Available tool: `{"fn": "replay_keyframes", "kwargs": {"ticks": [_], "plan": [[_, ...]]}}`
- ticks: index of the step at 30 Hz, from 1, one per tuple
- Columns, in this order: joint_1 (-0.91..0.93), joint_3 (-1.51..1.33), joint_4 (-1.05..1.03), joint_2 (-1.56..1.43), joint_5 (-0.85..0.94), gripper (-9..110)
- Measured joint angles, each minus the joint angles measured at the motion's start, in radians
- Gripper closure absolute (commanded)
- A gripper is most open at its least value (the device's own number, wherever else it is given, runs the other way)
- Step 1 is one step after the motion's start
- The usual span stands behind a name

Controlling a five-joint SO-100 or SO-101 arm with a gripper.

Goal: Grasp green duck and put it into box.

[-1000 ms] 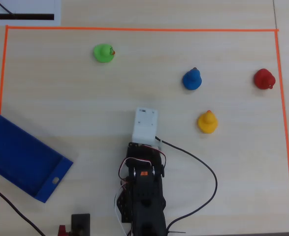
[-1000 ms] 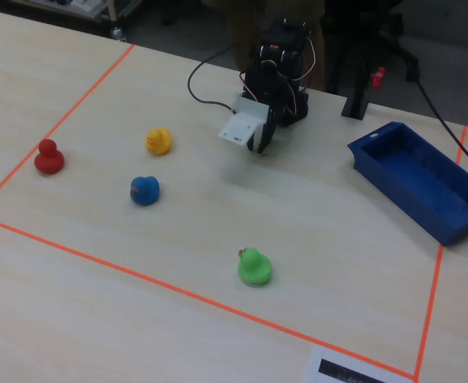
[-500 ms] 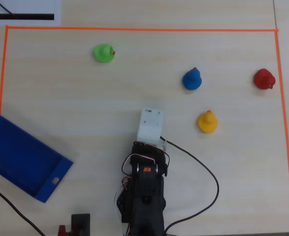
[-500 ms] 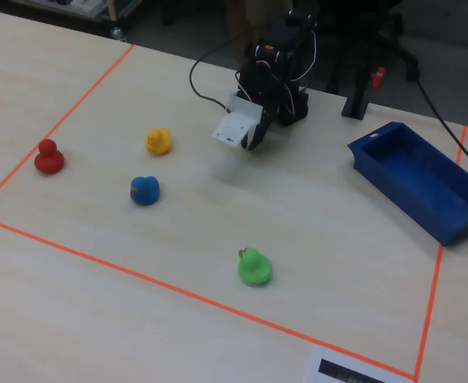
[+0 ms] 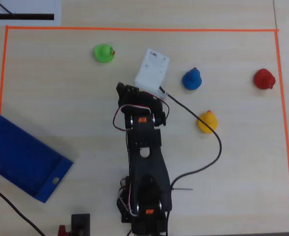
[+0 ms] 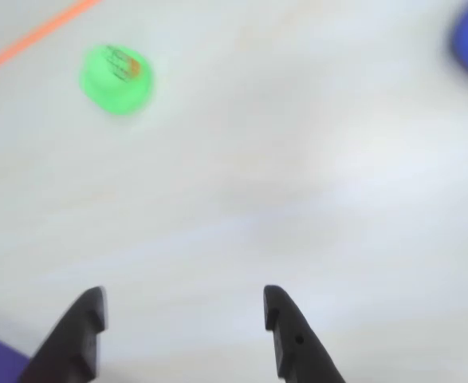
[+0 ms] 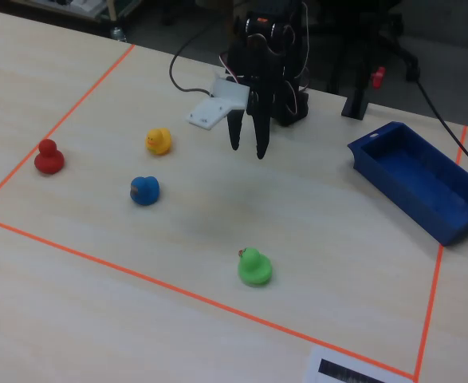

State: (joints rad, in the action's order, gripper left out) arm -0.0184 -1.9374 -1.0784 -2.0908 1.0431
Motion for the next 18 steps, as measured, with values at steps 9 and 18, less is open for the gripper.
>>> {"fn": "replay_keyframes", "kwargs": {"ticks": [9, 18], "plan": [[-0.061, 0.350, 0.038, 0.420, -0.038, 72], [-0.054, 0.569, 0.083, 0.712, -0.040, 72]]}}
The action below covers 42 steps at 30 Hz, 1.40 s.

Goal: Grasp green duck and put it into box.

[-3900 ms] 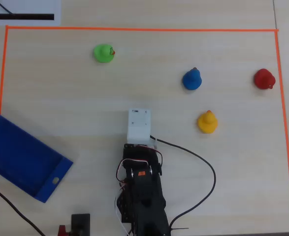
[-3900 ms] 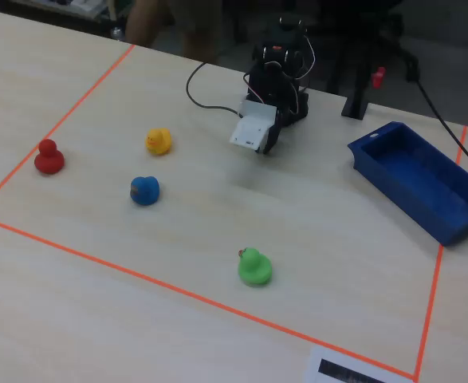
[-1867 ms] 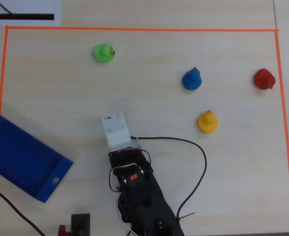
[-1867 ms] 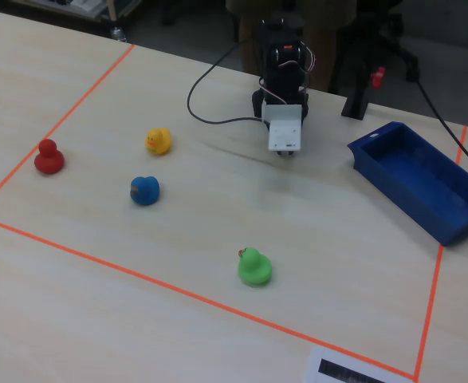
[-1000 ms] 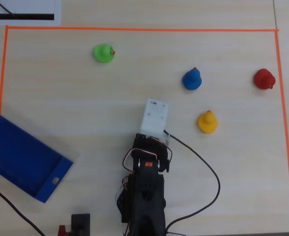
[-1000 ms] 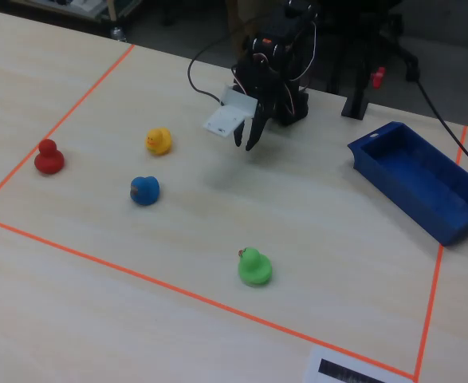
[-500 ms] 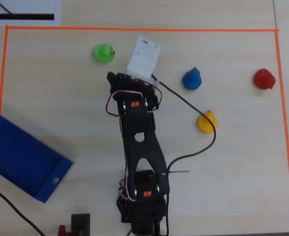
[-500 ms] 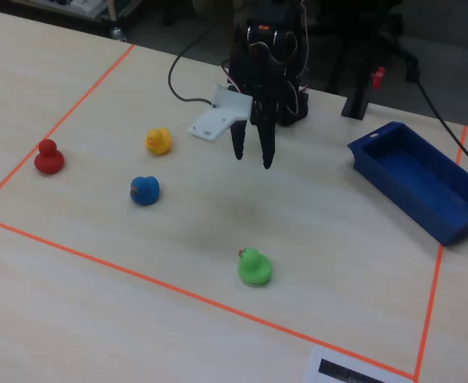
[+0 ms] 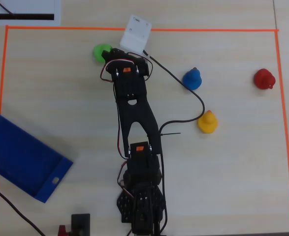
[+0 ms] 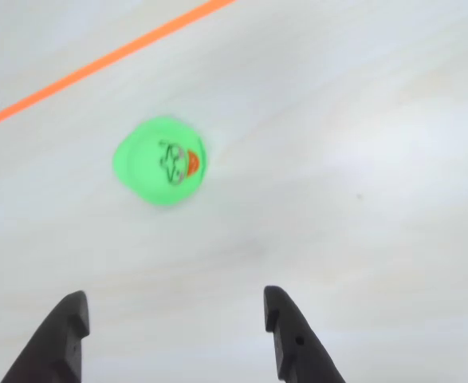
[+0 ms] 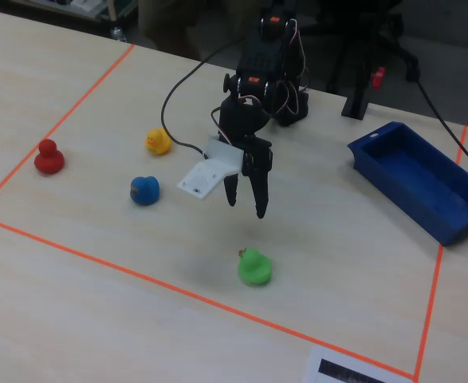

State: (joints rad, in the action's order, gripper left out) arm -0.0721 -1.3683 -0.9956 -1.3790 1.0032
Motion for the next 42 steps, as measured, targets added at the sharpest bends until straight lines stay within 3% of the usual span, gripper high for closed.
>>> {"fn": "replay_keyframes", "kwargs": {"ticks": [21, 42], "plan": [[-0.057, 0.465, -0.061, 0.436, -0.025, 73], [-0.049, 0.572, -0.031, 0.574, -0.005, 74]]}}
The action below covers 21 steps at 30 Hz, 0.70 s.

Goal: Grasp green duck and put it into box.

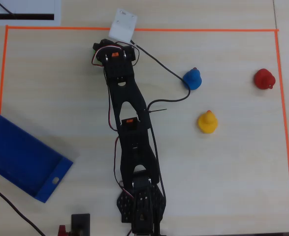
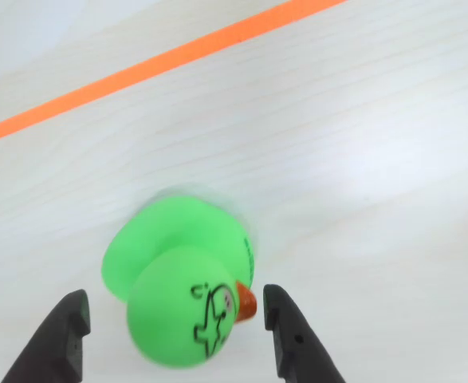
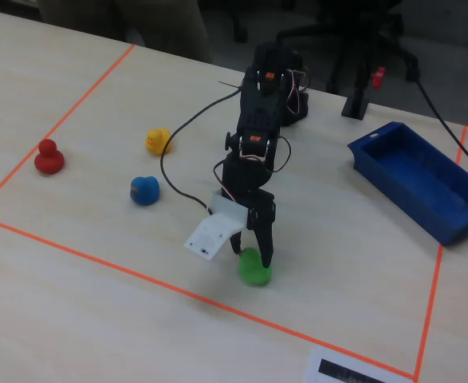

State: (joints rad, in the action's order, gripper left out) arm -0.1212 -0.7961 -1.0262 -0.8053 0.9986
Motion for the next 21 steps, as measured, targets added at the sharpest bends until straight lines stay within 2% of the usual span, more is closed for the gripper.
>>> {"fn": "replay_keyframes", "kwargs": {"ticks": [7, 9, 11, 21], "plan": [[0.005, 0.003, 0.020, 0.035, 0.000, 77], [0.006, 0.005, 0.026, 0.035, 0.000, 85], [0.008, 0.005, 0.038, 0.043, 0.000, 101], [0.006, 0.012, 0.083, 0.048, -0.034, 101]]}}
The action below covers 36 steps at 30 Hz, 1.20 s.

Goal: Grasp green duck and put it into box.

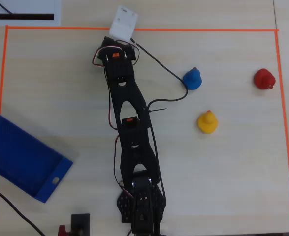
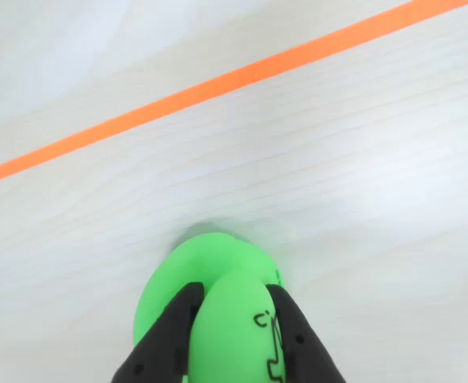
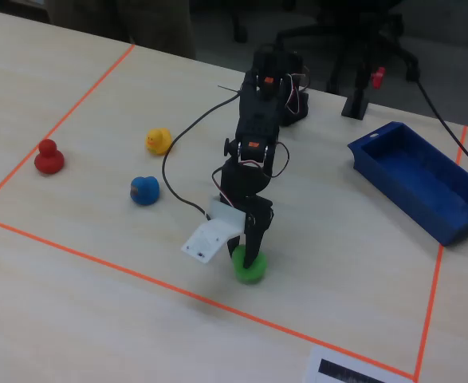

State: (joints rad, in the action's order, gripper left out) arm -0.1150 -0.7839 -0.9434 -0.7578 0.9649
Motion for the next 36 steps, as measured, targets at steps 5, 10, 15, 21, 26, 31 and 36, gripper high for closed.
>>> {"fn": "replay_keyframes", "kwargs": {"ticks": [5, 10, 15, 21, 26, 31, 36], "plan": [[0.002, -0.097, -0.057, -0.109, -0.083, 101], [-0.064, -0.249, -0.179, -0.425, -0.167, 101], [-0.278, -0.337, -0.357, -0.741, -0.267, 101], [-0.620, -0.198, -0.584, -0.747, -0.388, 101], [-0.818, -0.114, -0.626, -0.624, -0.443, 101], [-0.945, -0.057, -0.607, -0.508, -0.477, 101], [-0.982, 0.012, -0.595, -0.436, -0.497, 101]]}}
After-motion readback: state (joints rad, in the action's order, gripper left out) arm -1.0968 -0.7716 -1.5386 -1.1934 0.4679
